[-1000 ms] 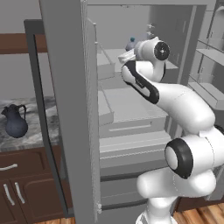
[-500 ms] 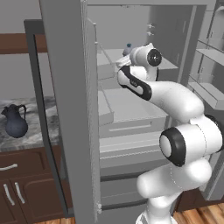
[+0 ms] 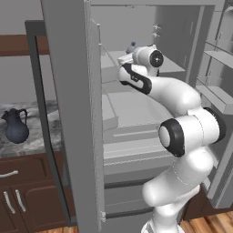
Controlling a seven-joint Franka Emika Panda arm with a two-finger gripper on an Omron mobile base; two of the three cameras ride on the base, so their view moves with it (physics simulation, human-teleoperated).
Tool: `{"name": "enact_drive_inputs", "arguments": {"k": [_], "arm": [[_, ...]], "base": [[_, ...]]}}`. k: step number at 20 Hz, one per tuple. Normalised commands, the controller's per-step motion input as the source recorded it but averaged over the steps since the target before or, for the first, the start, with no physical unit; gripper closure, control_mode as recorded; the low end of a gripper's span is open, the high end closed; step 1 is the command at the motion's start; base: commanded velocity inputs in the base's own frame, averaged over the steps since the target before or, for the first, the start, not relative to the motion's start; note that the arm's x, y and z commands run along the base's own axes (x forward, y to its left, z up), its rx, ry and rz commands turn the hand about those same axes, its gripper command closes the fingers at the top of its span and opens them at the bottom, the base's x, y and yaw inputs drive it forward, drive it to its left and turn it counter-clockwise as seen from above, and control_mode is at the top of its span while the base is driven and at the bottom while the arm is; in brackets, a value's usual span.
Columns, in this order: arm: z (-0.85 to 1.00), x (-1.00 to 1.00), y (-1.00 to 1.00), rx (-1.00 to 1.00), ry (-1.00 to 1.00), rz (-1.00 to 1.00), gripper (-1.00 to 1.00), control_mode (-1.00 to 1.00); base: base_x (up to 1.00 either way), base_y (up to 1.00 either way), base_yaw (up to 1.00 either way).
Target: Move the tacos and bottled water from the second highest shelf to the top shelf to make space. Then, place the pitcher from the counter on the cleared second highest shelf.
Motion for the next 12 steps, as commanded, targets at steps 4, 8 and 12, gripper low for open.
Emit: {"name": "enact_drive_inputs", "arguments": {"k": [4, 8, 12], "arm": [[-0.36, 0.55, -0.01, 0.00, 0.00, 0.00, 1.00, -1.00], [-0.35, 0.57, 0.00, 0.00, 0.00, 0.00, -1.00, -1.00], [-0.25, 0.35, 0.00, 0.00, 0.00, 0.00, -1.00, -1.00]], "base": [[0.00, 0.00, 0.00], [0.00, 0.00, 0.00], [0.00, 0.00, 0.00]]}}
